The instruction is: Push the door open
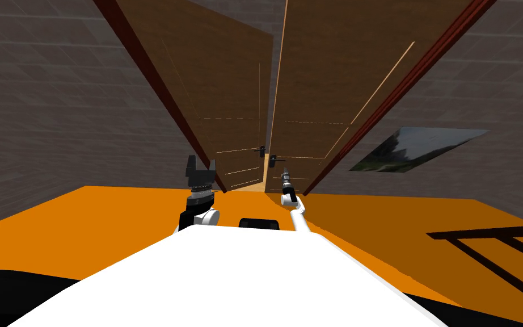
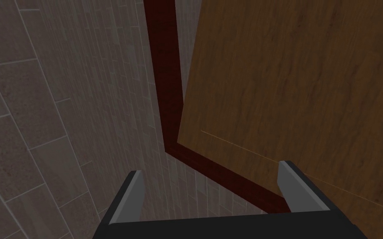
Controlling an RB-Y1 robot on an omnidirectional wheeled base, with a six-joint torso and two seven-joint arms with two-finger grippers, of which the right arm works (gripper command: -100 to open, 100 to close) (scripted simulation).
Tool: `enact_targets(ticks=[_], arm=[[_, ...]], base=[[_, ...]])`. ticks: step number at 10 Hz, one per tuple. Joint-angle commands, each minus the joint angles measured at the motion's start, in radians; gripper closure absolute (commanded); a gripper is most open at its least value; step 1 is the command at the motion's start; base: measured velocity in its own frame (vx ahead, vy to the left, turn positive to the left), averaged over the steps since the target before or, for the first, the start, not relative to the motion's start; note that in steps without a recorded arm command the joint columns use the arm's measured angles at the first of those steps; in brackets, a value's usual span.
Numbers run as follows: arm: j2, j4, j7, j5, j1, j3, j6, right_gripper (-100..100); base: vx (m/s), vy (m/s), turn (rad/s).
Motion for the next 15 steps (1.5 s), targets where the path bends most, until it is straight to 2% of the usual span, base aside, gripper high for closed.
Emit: enact_targets(ticks=[1, 6, 7, 8, 11, 13, 15], arm=[[0.014, 0.036, 0.006, 0.003, -0.021, 0.002, 0.013, -100], [0.037, 0.104, 0.013, 0.007, -0.059, 0.002, 0.026, -100], [0.033, 0.083, 0.011, 0.007, -0.047, 0.004, 0.028, -100], [0.001, 0.089, 0.012, 0.007, -0.050, 0.002, 0.026, -100], [-0.028, 0.099, 0.011, 0.005, -0.055, -0.004, 0.021, -100], [-0.027, 0.107, 0.011, 0.004, -0.058, -0.008, 0.017, -100], [-0.011, 0.113, 0.011, 0.003, -0.061, -0.012, 0.014, -100]], base=[[0.191, -0.062, 0.027], [0.102, -0.027, 0.013], [0.050, -0.020, 0.009], [0.097, 0.015, 0.018], [0.192, -0.006, 0.016], [0.199, 0.011, 0.020], [0.182, 0.008, 0.015]])
